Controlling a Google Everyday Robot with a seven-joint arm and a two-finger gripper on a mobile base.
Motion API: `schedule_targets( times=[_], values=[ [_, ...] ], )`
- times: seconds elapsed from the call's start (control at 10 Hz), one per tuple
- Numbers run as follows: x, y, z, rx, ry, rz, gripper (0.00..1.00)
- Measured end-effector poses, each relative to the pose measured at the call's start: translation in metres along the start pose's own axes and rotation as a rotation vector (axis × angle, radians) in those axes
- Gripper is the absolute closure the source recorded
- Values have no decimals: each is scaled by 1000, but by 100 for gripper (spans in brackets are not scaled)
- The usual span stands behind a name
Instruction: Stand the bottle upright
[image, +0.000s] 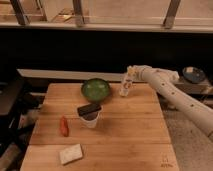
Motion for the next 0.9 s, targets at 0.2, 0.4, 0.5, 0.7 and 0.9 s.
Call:
schedule_targets(
  times=[0.2, 0.4, 0.5, 0.7, 0.9],
  values=[
    [-2, -3, -6, 8, -7, 6, 39],
    [-7, -3, -11, 9, -20, 7, 39],
    [-10, -1, -13, 8, -27, 7, 39],
    [-16, 4, -16, -3, -37, 30, 39],
    [-15, 4, -16, -4, -36, 30, 39]
  ],
)
